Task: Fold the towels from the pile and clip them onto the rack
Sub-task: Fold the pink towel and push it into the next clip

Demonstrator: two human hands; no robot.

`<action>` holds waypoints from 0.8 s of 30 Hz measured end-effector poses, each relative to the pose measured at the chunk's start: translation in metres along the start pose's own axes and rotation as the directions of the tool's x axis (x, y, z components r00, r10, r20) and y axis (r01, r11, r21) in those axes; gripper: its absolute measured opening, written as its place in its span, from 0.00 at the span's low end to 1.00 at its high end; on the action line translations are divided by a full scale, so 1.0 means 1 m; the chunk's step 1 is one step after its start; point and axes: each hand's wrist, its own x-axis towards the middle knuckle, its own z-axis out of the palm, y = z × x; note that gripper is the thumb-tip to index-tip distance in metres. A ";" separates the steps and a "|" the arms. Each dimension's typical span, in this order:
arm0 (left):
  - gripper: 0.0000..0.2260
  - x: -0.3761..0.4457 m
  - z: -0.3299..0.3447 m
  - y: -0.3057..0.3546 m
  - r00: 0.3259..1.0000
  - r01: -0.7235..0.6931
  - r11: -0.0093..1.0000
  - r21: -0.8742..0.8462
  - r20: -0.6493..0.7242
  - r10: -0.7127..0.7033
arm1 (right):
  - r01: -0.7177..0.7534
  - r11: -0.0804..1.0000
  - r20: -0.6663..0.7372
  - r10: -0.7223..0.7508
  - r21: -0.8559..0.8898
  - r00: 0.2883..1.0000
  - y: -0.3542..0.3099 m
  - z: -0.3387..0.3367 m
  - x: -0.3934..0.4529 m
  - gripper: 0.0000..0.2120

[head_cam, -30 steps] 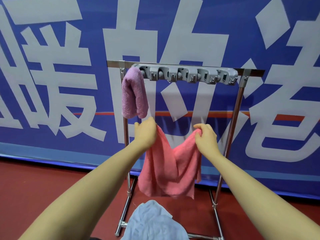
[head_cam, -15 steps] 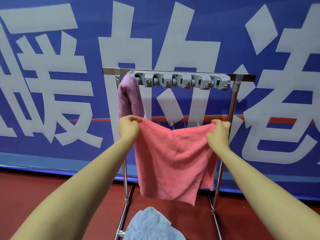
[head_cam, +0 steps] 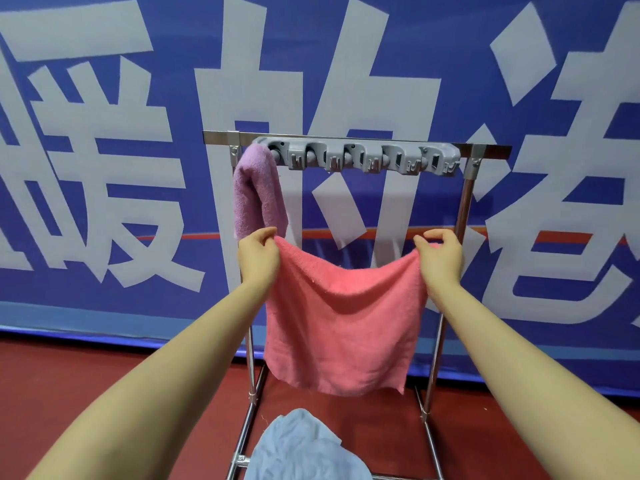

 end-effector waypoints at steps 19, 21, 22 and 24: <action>0.09 -0.043 0.052 0.037 0.811 -0.478 0.874 0.088 0.427 0.400 | 0.101 0.952 0.550 -0.251 0.288 0.797 -0.042 0.021 -0.032 0.17; 0.10 -0.040 0.050 0.044 0.831 -0.466 0.880 0.091 0.385 0.401 | 0.074 0.956 0.538 -0.223 0.285 0.813 -0.036 0.018 -0.031 0.18; 0.10 -0.037 0.049 0.047 0.839 -0.462 0.881 0.098 0.371 0.399 | 0.063 0.961 0.530 -0.203 0.269 0.824 -0.032 0.019 -0.031 0.19; 0.09 -0.033 0.047 0.054 0.834 -0.475 0.872 0.116 0.376 0.404 | 0.088 0.968 0.505 -0.198 0.233 0.840 -0.026 0.020 -0.032 0.15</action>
